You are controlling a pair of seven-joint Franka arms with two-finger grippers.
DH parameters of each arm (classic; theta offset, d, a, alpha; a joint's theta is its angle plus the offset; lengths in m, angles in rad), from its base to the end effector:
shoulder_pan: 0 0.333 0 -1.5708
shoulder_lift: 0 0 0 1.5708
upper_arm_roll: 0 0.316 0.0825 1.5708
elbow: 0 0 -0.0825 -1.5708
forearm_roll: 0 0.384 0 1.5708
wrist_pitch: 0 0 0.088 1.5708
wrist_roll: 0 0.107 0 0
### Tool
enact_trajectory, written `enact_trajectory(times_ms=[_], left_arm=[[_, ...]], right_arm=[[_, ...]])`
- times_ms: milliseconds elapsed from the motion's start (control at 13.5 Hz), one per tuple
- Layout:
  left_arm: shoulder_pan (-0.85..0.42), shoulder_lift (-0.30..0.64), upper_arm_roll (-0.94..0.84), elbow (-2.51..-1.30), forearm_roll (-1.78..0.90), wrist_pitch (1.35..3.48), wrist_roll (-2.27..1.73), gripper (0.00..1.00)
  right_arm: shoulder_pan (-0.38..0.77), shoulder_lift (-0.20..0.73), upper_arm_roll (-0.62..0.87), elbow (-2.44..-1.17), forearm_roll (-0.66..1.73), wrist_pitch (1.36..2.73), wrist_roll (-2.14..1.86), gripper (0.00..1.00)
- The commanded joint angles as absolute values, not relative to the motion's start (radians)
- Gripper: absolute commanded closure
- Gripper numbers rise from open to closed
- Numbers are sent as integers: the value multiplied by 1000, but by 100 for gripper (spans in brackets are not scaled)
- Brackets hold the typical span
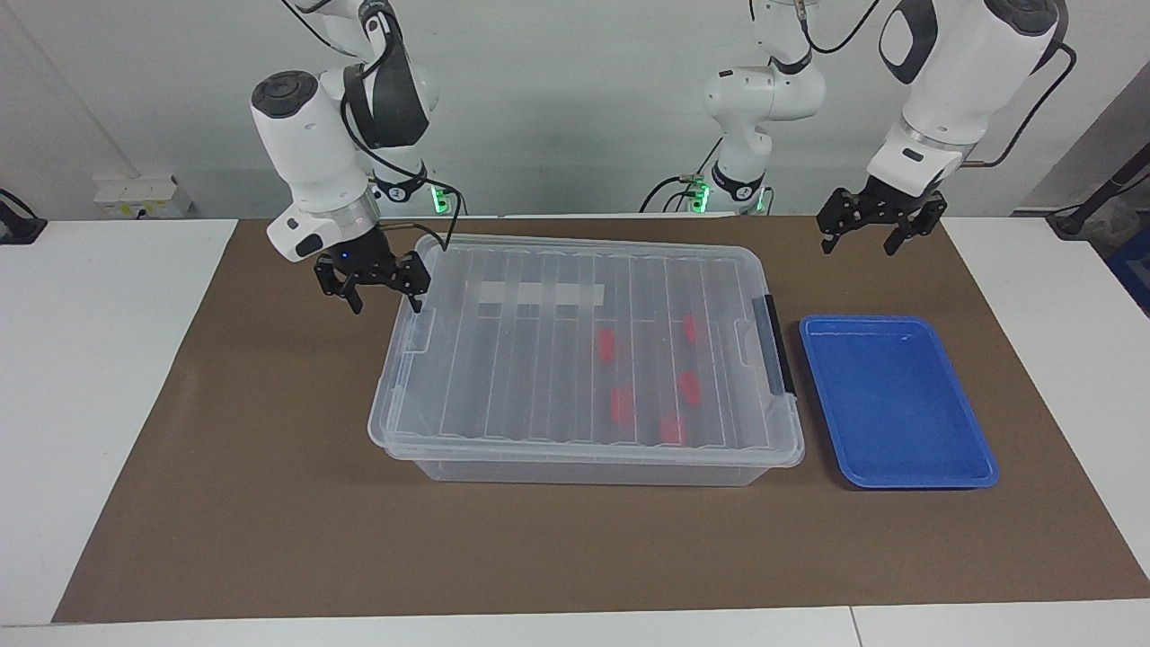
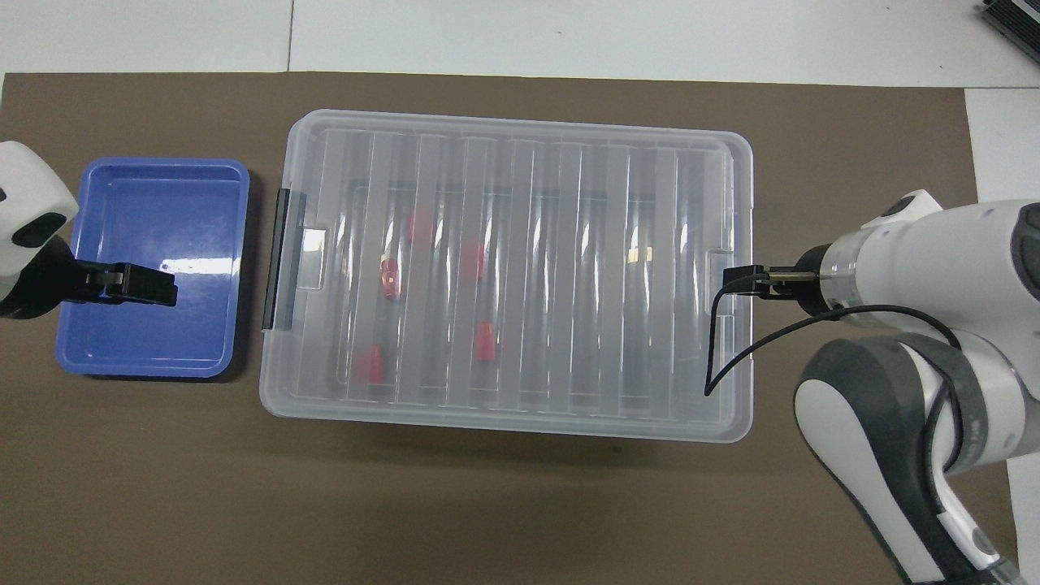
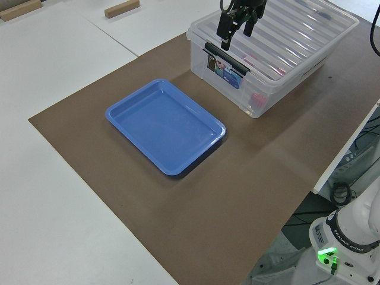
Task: Place red block in blue tray from box
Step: 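Slide the clear lid away from the blue tray with the right gripper, then push the lid farther with the right gripper while the left gripper enters the box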
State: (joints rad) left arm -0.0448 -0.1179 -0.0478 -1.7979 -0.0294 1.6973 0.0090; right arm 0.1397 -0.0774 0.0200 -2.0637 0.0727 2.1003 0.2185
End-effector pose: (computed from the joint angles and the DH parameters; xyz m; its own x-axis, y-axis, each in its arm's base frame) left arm 0.5227 -0.0526 0.5912 0.9951 -0.0975 0.0173 -0.0979 -0.9949 0.0234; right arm 0.5346 0.0898 0.4787 0.9908 -0.0956 0.0958 -0.0872 -0.9923 -0.0878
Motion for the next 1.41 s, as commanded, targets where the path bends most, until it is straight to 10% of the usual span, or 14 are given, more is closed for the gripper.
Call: enact_trajectory(times_ms=[0, 1337], left_arm=[[-52, -140, -41, -1822, -46, 1730, 3, 0], [-161, -143, -49, -1902, -94, 1926, -220, 0]], right_arm=[[124, -101, 18, -2121, 92, 2129, 216, 0], [-104, -114, 17, -2145, 92, 2109, -43, 0]])
